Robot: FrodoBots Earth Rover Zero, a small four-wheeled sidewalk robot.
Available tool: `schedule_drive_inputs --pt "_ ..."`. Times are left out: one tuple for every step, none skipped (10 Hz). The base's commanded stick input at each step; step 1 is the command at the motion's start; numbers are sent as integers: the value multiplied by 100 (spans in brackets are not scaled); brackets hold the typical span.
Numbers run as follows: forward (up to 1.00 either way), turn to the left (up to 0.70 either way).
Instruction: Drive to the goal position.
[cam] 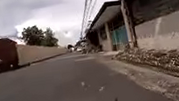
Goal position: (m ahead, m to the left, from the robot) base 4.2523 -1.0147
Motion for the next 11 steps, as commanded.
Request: schedule_drive_inputs --pt "70 1" --pt "70 2" --pt "70 3" --pt "70 5" --pt "70 4" --pt "70 3" --pt "70 1" --pt "70 0" --pt "70 0" --pt "70 0" --pt "70 0"
